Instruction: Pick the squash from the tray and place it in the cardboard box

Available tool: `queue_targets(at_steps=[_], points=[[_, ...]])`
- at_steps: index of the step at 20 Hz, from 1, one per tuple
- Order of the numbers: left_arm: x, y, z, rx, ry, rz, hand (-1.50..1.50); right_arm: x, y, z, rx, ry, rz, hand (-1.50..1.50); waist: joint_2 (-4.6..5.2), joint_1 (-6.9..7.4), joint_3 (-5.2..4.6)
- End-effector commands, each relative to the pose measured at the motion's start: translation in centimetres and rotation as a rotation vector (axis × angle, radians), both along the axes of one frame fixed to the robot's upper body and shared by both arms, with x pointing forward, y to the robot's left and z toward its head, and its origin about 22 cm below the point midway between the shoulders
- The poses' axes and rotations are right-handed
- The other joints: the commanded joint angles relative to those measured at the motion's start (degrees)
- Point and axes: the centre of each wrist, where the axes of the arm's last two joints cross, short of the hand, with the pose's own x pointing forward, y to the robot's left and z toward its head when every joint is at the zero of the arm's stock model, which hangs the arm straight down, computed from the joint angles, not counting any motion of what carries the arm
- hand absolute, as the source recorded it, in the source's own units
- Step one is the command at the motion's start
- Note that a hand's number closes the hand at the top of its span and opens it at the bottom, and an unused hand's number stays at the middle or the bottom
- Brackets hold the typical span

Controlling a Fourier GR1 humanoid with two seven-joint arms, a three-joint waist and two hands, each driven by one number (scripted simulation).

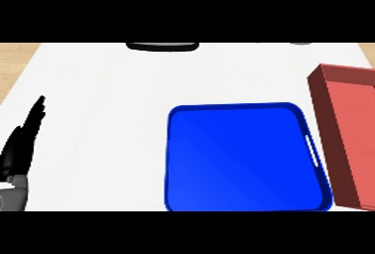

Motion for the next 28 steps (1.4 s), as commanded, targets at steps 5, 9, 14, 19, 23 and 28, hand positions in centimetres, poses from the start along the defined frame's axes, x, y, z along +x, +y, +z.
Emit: queue_targets(at_steps=[5,9,14,19,23,28], points=[[0.6,-1.7,-0.3,0.001,0.011,-0.018,0.0,2.6,3.0,-2.3,0.096,0.198,0.276,1.5,-0.15,0.75,-0.14],[1.0,-1.1,1.1,0.005,0.019,0.001,0.0,4.1,5.4,-4.6,0.07,0.227,0.28,1.5,-0.46,0.12,-0.13],[0.7,0.3,-0.7,0.007,0.012,0.018,0.0,6.6,8.7,-7.9,0.036,0.245,0.212,1.5,-0.52,-0.79,-0.21],[2.0,-1.1,0.6,0.007,0.012,0.013,0.0,7.7,10.1,-10.0,0.018,0.422,0.178,-1.5,-0.39,-0.64,-0.19],[0.5,-0.3,-0.7,0.011,0.017,0.011,0.0,7.3,10.3,-12.5,0.078,0.414,0.231,-1.5,-0.46,-0.76,-0.16],[0.5,-1.2,-1.0,0.018,0.018,0.01,0.0,8.1,10.1,-10.9,0.239,0.342,0.271,-1.5,-0.35,-0.7,-0.12]])
